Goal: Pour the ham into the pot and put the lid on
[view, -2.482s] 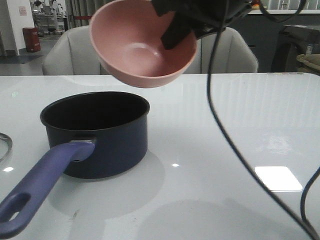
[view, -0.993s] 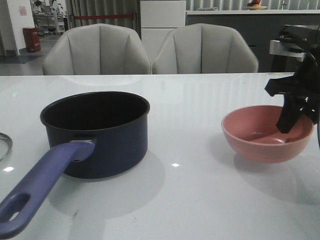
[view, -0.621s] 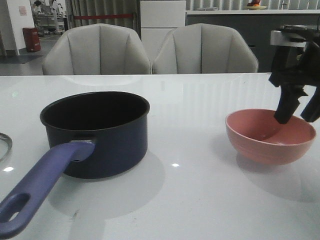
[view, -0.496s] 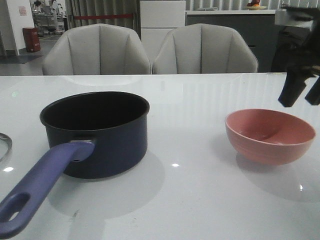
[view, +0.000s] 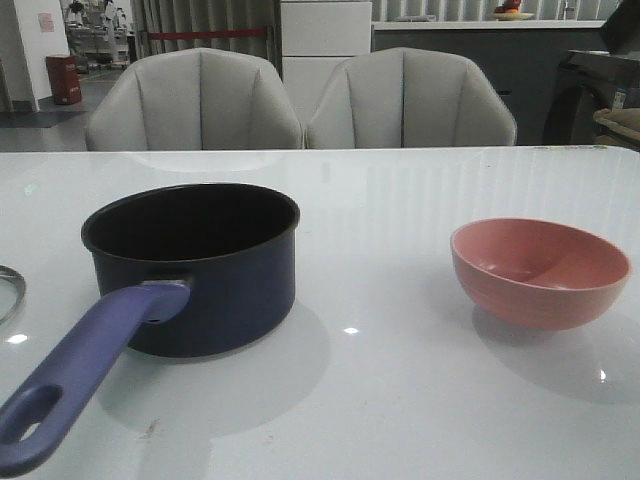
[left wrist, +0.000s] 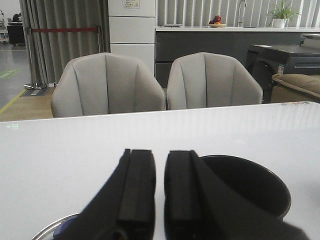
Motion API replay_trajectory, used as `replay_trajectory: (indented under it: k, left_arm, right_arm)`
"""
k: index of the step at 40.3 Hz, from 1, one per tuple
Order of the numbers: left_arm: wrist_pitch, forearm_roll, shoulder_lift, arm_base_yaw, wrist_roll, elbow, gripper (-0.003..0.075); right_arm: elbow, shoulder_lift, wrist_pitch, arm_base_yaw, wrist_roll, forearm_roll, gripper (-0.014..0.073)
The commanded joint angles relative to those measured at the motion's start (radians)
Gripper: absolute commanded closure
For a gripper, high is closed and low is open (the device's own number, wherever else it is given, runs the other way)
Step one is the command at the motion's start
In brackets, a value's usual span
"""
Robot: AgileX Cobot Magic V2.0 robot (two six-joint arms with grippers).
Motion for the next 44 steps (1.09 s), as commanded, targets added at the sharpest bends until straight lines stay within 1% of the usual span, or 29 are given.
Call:
replay_trajectory:
  k: [1,10,14,18,23,27,32,35,38,40,41,44]
  left_arm:
    - [-0.078,-0.001,0.009,-0.008,-0.001,-0.027,0.0566]
    - [-0.078,-0.001,0.009,-0.008,-0.001,-0.027,0.0566]
    - [-0.078,-0.001,0.009,-0.008,-0.001,-0.027,0.0566]
    - [-0.078,-0.001,0.009,-0.008,-0.001,-0.027,0.0566]
    - [-0.078,-0.001,0.009,-0.008,-0.001,-0.027,0.0566]
    - [-0.078,-0.001,0.009,-0.008,-0.001,-0.027,0.0566]
    - [-0.078,-0.005,0.009,-0.008,-0.001,-0.027,0.0566]
    - [-0.078,-0.007,0.009,-0.008,-0.001,-0.027,0.0566]
    - [-0.078,-0.007,0.009,-0.008,-0.001,-0.027,0.0566]
    - [-0.078,-0.007,0.009,-0.008,-0.001,-0.027,0.0566]
    - [-0.078,-0.007,0.009,-0.008,-0.001,-0.027,0.0566]
    - [-0.078,-0.007,0.009,-0.008,-0.001,-0.027,0.0566]
  right_arm:
    - [0.048,-0.117,-0.145,0.028,-0.011,0.016,0.0118]
    - [0.263,-0.394,-0.352,0.084,-0.011,0.016,0.0118]
    - [0.367,-0.538,-0.404,0.094,-0.011,0.016,0.0118]
    - [0.469,-0.705,-0.437,0.095,-0.011,0.016,0.0118]
    - [0.580,-0.861,-0.452,0.095,-0.011,0.016,0.0118]
    - [0.655,-0.944,-0.432,0.095,-0.010,0.016,0.0118]
    - [0.711,-0.999,-0.431,0.095,-0.010,0.016,0.0122]
    - [0.719,-1.001,-0.439,0.095,-0.010,0.016,0.0186]
    - [0.719,-1.001,-0.419,0.095,-0.010,0.016,0.0337]
    - [0.719,-1.001,-0.383,0.095,-0.010,0.016,0.0463]
    - [0.719,-1.001,-0.368,0.095,-0.010,0.017,0.0473]
    - [0.719,-1.001,-0.338,0.095,-0.010,0.017,0.0431]
